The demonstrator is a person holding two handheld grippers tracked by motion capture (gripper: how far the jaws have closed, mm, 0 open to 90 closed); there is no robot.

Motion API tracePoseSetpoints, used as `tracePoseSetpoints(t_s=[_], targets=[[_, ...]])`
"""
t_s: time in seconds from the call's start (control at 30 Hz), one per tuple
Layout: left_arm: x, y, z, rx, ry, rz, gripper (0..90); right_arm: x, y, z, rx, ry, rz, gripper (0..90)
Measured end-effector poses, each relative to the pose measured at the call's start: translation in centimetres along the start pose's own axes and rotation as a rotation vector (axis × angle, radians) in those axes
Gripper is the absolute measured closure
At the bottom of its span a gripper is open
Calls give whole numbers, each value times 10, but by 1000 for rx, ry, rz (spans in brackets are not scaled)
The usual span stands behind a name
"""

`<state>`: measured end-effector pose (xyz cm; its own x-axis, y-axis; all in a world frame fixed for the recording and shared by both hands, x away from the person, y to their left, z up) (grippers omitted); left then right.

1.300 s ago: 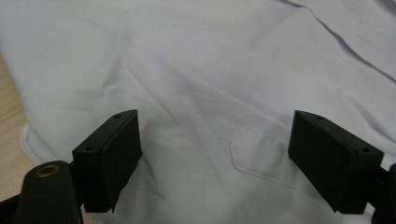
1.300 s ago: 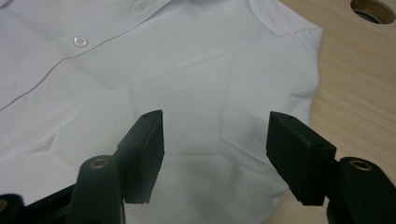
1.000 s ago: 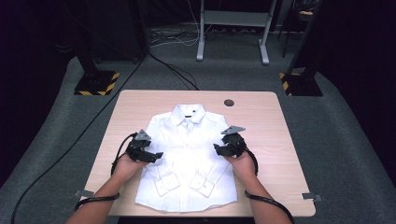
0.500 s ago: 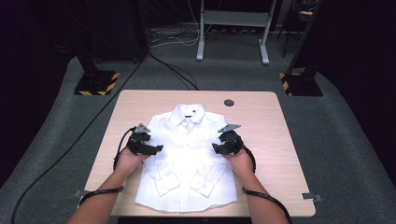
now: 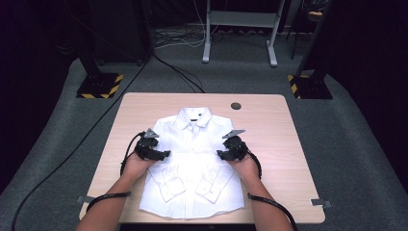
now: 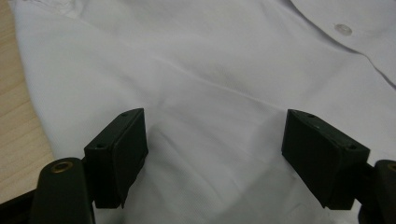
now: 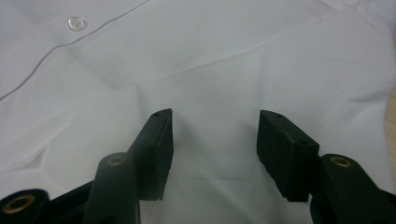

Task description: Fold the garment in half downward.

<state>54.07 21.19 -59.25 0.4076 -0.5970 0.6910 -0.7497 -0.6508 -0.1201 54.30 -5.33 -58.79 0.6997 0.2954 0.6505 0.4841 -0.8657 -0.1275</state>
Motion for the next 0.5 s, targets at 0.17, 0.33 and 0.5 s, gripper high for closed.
tracePoseSetpoints(t_s=[0.17,0.33,0.5], targets=[[-5,6,-6,-5,-1,11,245,-4,-3,-3,18,4,-2,475],[-9,10,-11,-13,-13,19,257,-9,-6,-6,21,10,-2,479],[-9,10,-11,-8,-25,20,267,-11,-10,-8,14,-15,3,476]])
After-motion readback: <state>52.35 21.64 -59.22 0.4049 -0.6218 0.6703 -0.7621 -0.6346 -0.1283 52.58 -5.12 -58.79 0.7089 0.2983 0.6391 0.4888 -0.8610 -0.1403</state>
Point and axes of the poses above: each handheld gripper's, and its own axes: z roughly forward along the jaws, x roughly out of its top, y roughly to its right, the point moved 10 cm from there along z, roughly forward along the jaws, and after that the axes turned 12 degrees about z, right-handed, at the moved point
